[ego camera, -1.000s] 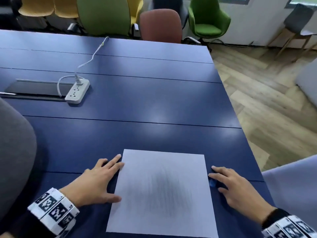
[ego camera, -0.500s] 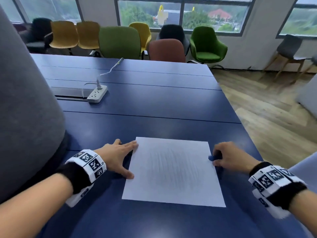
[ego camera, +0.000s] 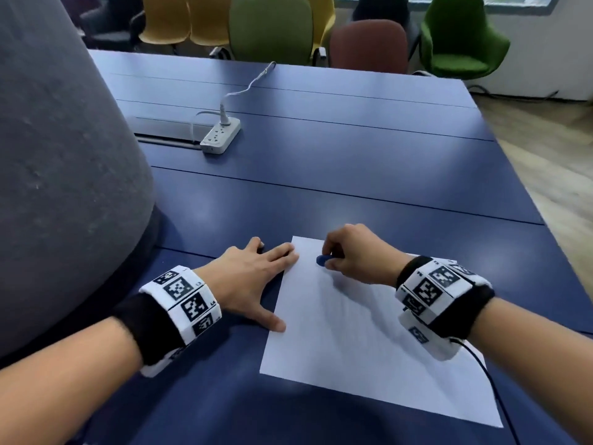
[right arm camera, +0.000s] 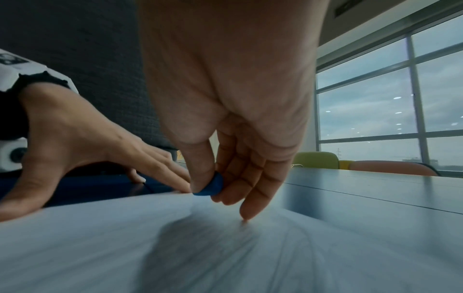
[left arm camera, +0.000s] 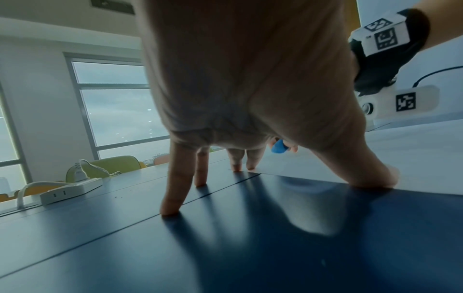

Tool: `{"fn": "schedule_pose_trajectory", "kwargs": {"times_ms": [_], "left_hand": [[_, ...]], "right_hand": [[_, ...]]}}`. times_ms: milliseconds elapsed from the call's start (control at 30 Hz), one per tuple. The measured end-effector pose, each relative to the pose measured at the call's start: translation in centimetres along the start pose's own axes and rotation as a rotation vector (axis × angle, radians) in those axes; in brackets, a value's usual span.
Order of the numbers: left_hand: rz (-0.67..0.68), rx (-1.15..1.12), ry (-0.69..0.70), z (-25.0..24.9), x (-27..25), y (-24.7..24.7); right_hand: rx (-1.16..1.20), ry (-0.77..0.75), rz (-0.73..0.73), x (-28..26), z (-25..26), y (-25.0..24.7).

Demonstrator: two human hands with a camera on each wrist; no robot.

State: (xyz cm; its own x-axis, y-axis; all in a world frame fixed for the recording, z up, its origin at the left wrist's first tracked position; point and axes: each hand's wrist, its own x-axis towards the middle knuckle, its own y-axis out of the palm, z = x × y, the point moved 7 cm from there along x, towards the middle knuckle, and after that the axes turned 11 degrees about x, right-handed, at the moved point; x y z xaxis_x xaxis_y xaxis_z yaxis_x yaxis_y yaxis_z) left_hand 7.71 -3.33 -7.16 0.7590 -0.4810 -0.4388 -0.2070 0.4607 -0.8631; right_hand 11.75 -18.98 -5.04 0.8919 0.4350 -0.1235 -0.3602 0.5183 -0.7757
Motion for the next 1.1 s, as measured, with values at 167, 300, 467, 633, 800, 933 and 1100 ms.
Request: {"fn": "schedule_pose_trajectory", "kwargs": {"times_ms": [167, 300, 467, 633, 800, 933, 1100], "left_hand": [[0.015, 0.005, 0.009, 0.2, 0.3, -0.1], [0.035, 0.013, 0.006, 0.2, 0.6, -0.2], [0.037, -0.008, 0.001, 0.1, 0.7, 0.0], [0.042, -0.005, -0.004, -0.1, 0.7, 0.2], [0.039, -0.025, 0.001, -0.4, 0.5, 0.3], [0.091, -0.125, 0.014, -1.4, -0.3, 1.1], [0.119, -0.162, 0.024, -2.7, -1.1, 1.5]], "right_hand": [[-0.031, -0.028, 0.037, 1.2, 0.0, 0.9], [-0.082, -0.063, 0.025, 2.3, 0.4, 0.6], [-0.105, -0.187, 0.098, 1.3, 1.6, 2.2], [-0.128, -0.175, 0.07, 1.8, 1.9, 1.7], [-0.136, -0.222, 0.081, -0.1, 2.7, 3.0], [-0.161, -0.202, 0.113, -0.8, 2.8, 2.7], [-0.169, -0.201, 0.064, -2.4, 2.6, 2.6]]}}
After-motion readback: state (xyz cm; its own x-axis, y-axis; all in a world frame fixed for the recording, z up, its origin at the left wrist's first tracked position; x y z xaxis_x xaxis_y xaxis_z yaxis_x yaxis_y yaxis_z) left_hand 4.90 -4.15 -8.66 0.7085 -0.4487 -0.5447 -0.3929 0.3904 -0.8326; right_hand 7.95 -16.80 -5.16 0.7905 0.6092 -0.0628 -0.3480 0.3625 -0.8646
